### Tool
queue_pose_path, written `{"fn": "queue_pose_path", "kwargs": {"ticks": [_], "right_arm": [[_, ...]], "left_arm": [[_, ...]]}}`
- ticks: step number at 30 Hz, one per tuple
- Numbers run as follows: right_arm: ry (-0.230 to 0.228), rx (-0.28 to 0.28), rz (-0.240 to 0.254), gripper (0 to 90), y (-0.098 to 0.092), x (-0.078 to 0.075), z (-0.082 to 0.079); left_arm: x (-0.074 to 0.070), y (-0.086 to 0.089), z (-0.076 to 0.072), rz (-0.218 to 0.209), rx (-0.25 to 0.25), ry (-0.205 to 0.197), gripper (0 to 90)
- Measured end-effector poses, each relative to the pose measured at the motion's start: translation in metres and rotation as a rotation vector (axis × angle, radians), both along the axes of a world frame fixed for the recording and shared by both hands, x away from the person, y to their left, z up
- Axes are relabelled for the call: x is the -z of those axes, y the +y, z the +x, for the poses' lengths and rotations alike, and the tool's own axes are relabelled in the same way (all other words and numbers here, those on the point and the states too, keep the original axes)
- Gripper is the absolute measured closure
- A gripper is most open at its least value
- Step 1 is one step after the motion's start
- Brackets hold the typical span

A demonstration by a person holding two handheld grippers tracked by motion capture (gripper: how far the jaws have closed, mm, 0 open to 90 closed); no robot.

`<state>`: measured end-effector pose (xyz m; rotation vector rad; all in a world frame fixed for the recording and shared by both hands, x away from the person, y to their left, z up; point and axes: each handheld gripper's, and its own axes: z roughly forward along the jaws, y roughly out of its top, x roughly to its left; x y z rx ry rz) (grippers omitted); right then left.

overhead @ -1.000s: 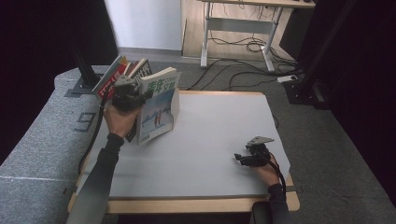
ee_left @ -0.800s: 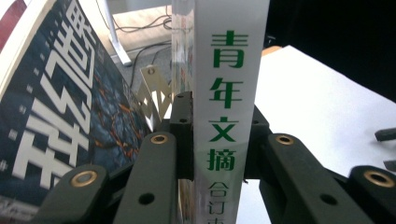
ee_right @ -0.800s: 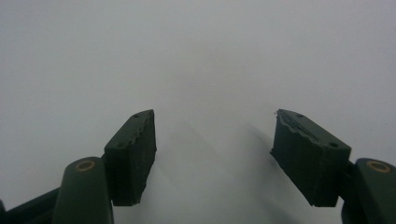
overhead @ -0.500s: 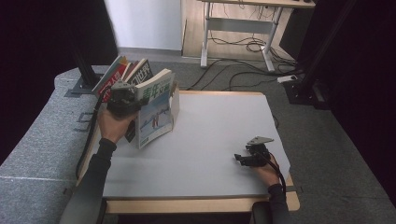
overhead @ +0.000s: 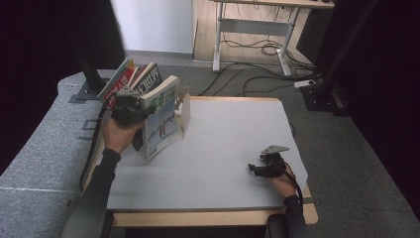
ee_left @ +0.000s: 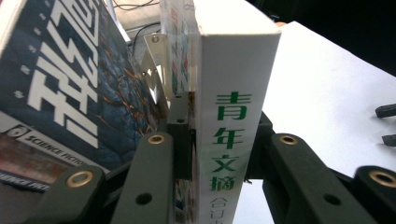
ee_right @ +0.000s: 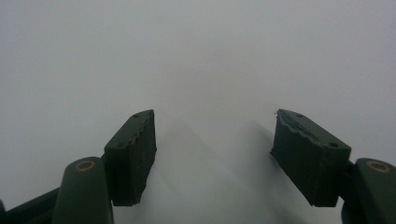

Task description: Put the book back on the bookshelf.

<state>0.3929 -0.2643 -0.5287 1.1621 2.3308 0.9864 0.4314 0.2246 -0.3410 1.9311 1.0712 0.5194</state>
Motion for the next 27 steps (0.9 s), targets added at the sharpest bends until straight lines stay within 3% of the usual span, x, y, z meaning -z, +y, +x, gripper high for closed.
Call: {"fn": "queue_pose_path", "kwargs": {"ticks": [6, 17, 27], "right_arm": [[0.002, -0.001, 0.000, 29.2, 0.000, 0.000, 0.000], [0.000, -0.003, 0.003, 29.2, -0.001, 0.001, 0.001], [0.001, 0.004, 0.006, 29.2, -0.001, 0.001, 0.000]], "left_arm": [[0.000, 0.001, 0.000, -0.004, -0.024, -0.002, 72.9], [0.000, 0.007, 0.004, -0.122, -0.083, -0.056, 73.9], [-0.010, -0.001, 0.015, -0.164, -0.101, -0.102, 74.0]]}}
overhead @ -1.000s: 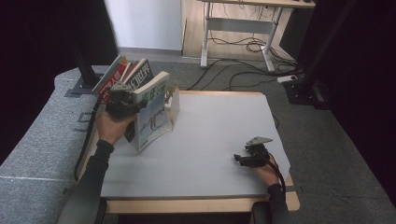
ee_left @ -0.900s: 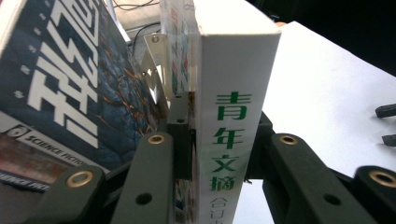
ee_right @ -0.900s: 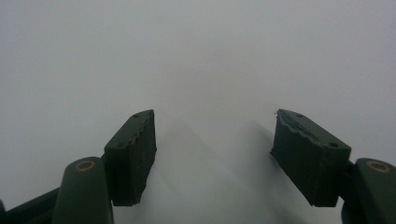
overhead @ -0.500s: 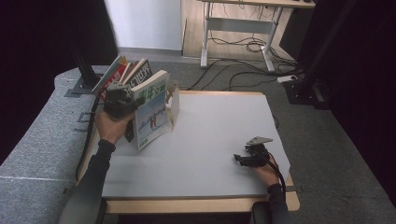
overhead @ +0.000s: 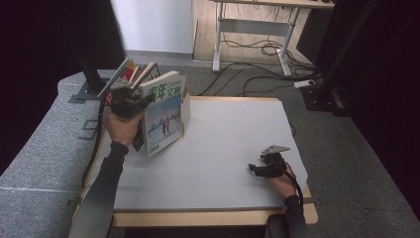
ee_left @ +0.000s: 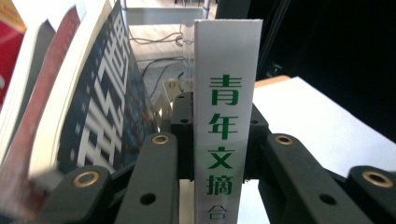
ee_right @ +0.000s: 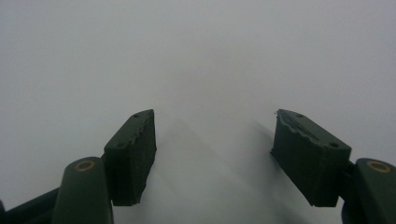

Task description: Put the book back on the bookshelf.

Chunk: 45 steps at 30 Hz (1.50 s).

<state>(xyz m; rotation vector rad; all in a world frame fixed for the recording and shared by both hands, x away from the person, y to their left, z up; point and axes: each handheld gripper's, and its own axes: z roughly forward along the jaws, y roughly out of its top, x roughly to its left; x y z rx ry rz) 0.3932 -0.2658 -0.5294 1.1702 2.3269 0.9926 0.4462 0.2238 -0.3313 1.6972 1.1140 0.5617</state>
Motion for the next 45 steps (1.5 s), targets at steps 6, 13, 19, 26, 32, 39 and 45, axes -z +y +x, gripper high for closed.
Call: {"fn": "queue_pose_path", "kwargs": {"ticks": [6, 13, 19, 26, 32, 39, 45], "right_arm": [[0.001, -0.001, -0.002, 29.2, -0.001, 0.000, 0.000], [-0.003, 0.002, 0.000, 29.2, -0.003, 0.000, 0.000], [-0.004, 0.001, 0.000, 29.2, -0.003, 0.000, 0.000], [-0.005, 0.001, -0.002, 29.2, -0.003, 0.000, 0.000], [-0.005, 0.001, -0.003, 29.2, -0.003, 0.000, 0.000], [-0.002, -0.002, -0.002, 29.2, -0.002, 0.000, 0.000], [0.000, -0.001, 0.000, 29.2, -0.001, 0.000, 0.000]], "left_arm": [[-0.007, -0.010, 0.009, -0.004, -0.008, -0.034, 74.0], [-0.007, -0.017, 0.020, -0.034, -0.022, -0.067, 73.9], [0.002, -0.025, 0.023, -0.049, -0.001, -0.085, 73.8], [0.005, -0.025, 0.016, -0.042, 0.026, -0.086, 73.4], [0.006, -0.021, 0.005, 0.004, 0.047, -0.047, 72.8], [0.008, -0.013, -0.009, 0.048, 0.064, -0.013, 72.3], [0.010, -0.010, -0.018, 0.071, 0.091, 0.010, 71.4]]}}
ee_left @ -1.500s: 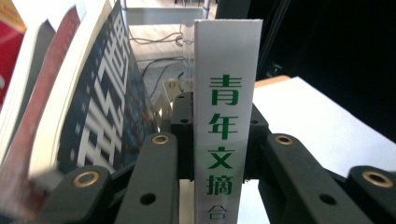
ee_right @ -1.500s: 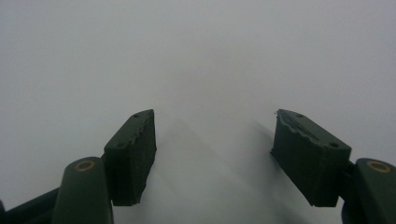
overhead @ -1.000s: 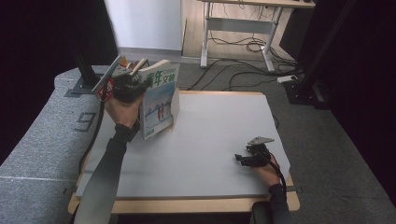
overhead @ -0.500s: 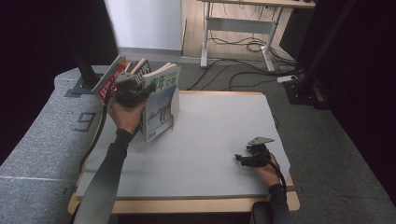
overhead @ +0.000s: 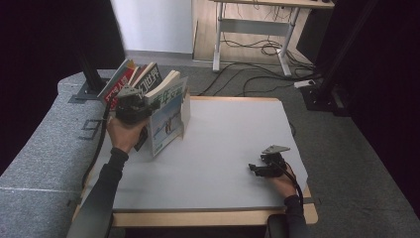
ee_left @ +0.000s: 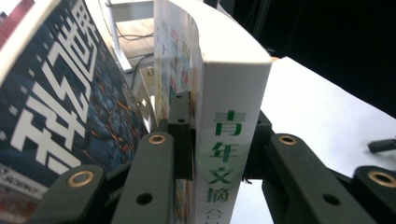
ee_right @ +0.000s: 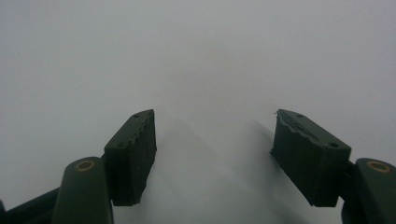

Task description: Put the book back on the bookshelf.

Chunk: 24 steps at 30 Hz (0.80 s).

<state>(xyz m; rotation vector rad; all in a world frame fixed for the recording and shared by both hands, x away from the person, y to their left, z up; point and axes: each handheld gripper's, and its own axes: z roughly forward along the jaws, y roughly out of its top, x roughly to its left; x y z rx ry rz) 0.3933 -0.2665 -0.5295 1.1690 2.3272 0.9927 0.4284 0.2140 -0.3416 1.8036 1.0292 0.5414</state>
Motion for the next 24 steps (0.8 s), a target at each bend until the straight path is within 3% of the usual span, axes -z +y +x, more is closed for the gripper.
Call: {"fn": "queue_pose_path", "kwargs": {"ticks": [8, 16, 24], "right_arm": [[0.002, 0.001, 0.000, 29.3, 0.000, 0.000, 0.000], [0.002, -0.001, 0.000, 29.3, 0.000, 0.000, 0.000], [0.000, 0.001, 0.001, 29.3, 0.001, 0.000, 0.000]], "left_arm": [[0.000, 0.004, -0.003, 0.012, 0.041, 0.036, 69.8], [0.000, 0.012, -0.005, 0.025, 0.049, 0.103, 65.4], [0.007, 0.014, -0.006, 0.038, 0.048, 0.140, 62.2]]}}
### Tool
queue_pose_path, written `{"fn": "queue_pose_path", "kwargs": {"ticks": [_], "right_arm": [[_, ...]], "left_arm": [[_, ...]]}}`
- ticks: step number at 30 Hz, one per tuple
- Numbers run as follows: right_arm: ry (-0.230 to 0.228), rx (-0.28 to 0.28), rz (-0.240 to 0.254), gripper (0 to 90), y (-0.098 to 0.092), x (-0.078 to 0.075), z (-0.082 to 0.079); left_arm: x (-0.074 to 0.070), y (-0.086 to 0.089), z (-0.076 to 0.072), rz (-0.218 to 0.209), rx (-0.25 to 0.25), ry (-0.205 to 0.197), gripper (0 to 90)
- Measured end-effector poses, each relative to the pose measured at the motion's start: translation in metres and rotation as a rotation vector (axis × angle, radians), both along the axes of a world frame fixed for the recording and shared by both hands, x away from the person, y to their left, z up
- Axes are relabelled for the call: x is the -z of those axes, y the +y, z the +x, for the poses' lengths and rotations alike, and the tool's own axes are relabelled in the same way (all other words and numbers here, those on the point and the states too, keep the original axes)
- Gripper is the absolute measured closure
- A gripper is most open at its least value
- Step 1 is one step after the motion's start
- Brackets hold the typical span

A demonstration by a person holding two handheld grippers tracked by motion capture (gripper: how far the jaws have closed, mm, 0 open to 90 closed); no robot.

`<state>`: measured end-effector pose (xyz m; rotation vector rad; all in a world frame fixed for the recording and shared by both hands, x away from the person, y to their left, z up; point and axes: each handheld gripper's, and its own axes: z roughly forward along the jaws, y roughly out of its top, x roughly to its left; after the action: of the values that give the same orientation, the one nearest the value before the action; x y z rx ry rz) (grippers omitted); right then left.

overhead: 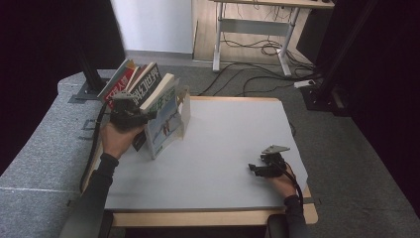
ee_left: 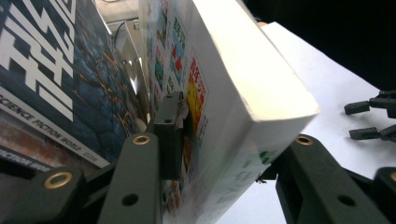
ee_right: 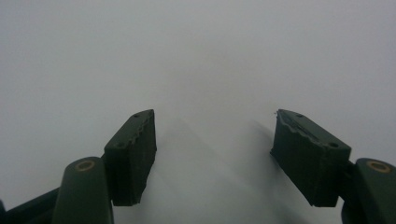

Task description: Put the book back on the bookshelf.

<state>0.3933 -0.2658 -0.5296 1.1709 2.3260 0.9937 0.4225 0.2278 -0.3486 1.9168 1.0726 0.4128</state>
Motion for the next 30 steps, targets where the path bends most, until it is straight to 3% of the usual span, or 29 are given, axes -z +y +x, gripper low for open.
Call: {"fn": "queue_pose_path", "kwargs": {"ticks": [6, 9, 21, 25, 30], "right_arm": [[0.001, 0.000, 0.000, 29.2, 0.000, 0.000, 0.000], [-0.001, -0.002, -0.001, 29.3, 0.000, 0.000, 0.000], [0.002, -0.004, -0.001, 29.3, -0.001, 0.000, 0.001], [0.002, -0.004, -0.001, 29.3, -0.001, 0.000, 0.000], [0.000, -0.001, -0.001, 29.3, -0.003, 0.000, 0.000]], "left_arm": [[0.004, -0.002, 0.003, 0.019, -0.025, 0.008, 65.7], [0.002, -0.004, 0.001, 0.062, -0.065, -0.019, 72.6], [0.002, -0.004, 0.012, -0.055, -0.109, -0.057, 74.3], [0.002, -0.008, 0.019, -0.115, -0.110, -0.062, 74.4], [0.002, -0.015, 0.029, -0.134, -0.120, -0.074, 74.4]]}}
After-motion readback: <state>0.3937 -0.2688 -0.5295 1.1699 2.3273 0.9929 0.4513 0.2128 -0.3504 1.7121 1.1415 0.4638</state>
